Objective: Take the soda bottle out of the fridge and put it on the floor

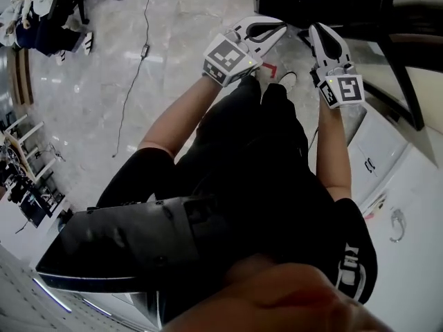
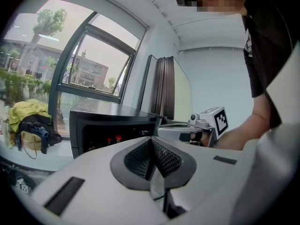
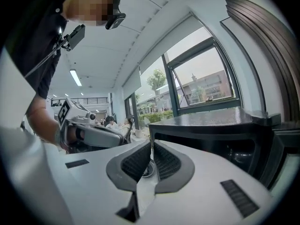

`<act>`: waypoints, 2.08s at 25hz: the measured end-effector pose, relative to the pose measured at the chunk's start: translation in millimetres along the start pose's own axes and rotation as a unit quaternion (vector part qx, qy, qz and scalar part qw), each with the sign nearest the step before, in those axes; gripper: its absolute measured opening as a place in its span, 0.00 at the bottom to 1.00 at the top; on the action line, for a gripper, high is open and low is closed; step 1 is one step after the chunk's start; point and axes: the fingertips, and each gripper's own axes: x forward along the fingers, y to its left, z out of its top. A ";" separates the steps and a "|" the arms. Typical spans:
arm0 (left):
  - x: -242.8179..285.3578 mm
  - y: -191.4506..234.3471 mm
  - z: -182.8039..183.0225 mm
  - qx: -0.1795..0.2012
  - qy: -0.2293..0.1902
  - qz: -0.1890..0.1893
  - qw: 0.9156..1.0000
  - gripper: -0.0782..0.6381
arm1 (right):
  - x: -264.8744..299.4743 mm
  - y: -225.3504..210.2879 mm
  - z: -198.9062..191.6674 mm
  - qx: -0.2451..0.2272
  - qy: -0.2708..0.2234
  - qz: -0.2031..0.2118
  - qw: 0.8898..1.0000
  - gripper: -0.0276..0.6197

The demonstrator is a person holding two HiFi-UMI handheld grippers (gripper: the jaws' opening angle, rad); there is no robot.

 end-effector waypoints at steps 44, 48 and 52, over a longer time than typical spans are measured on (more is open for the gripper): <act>136.4 156.2 -128.9 -0.009 -0.064 0.079 0.995 0.11 | 172.6 -202.6 -140.4 -0.036 -0.009 -0.080 0.996 0.54; 130.3 149.8 -133.7 -0.008 -0.061 0.082 0.995 0.11 | 167.1 -196.0 -139.0 -0.049 -0.004 -0.073 0.996 0.54; 119.2 143.2 -142.8 -0.014 -0.063 0.093 0.994 0.11 | 156.8 -173.5 -137.2 -0.051 -0.009 -0.046 0.998 0.54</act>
